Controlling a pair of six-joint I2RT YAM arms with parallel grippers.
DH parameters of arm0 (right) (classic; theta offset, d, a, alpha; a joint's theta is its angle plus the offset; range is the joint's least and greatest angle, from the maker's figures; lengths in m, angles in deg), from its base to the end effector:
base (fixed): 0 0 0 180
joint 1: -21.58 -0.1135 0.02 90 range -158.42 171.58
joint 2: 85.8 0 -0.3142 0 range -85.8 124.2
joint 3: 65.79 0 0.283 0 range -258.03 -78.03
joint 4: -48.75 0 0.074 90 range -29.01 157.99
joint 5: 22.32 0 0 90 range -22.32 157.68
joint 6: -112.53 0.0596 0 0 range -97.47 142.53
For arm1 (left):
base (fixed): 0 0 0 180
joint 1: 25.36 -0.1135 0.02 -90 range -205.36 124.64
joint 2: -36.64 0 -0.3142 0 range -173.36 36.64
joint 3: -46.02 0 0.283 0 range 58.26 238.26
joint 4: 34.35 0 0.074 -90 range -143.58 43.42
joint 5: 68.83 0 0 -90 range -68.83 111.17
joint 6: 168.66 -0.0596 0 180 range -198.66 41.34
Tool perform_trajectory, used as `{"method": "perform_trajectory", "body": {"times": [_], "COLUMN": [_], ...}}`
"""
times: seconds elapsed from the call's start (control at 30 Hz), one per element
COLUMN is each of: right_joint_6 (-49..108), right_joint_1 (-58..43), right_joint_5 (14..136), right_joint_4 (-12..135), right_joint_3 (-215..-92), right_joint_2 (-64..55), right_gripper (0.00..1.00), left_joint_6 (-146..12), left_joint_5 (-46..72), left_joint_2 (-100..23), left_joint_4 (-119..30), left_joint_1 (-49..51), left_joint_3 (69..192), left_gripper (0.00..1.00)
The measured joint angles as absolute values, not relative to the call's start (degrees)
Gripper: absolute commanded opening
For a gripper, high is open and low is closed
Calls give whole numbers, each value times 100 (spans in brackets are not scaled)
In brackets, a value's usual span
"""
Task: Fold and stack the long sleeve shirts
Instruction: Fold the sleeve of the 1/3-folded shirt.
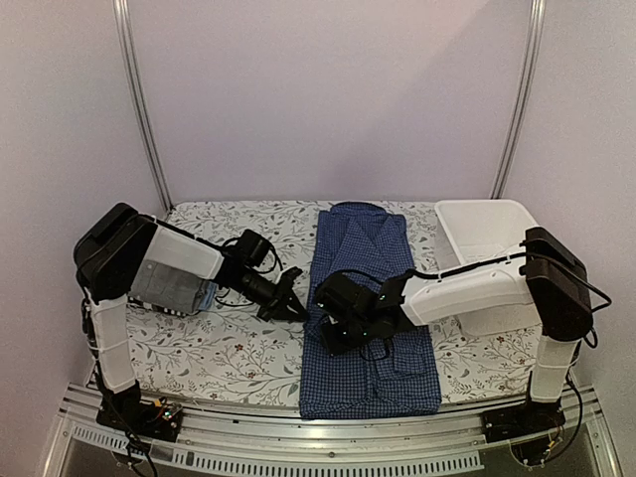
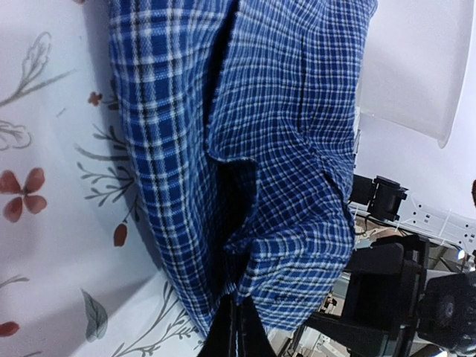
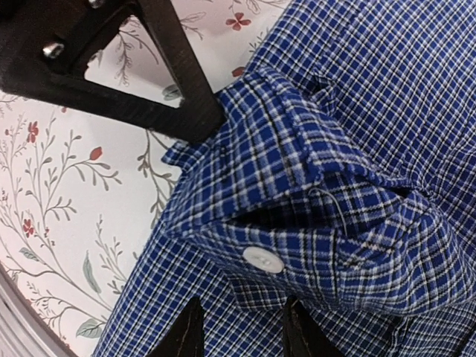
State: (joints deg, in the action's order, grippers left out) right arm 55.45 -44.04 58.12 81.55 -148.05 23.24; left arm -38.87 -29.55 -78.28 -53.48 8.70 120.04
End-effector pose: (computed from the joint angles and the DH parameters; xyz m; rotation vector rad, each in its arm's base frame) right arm 0.1916 0.3988 0.1685 -0.6865 2.5535 0.4004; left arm 0.3239 -0.2746 0.1164 -0.2025 -2.6529 1.4245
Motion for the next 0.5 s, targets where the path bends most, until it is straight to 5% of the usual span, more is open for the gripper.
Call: {"method": "perform_trajectory", "body": {"times": [0.5], "right_joint_6": [5532], "right_joint_1": [-4428], "right_joint_5": [5482], "right_joint_4": [8364], "right_joint_3": [-15178], "right_joint_2": [2907], "right_gripper": [31], "left_joint_6": [-4011], "left_joint_5": [-2957], "left_joint_2": [-7902], "left_joint_4": [-5435], "left_joint_1": [870], "left_joint_3": [12105], "left_gripper": [1]}}
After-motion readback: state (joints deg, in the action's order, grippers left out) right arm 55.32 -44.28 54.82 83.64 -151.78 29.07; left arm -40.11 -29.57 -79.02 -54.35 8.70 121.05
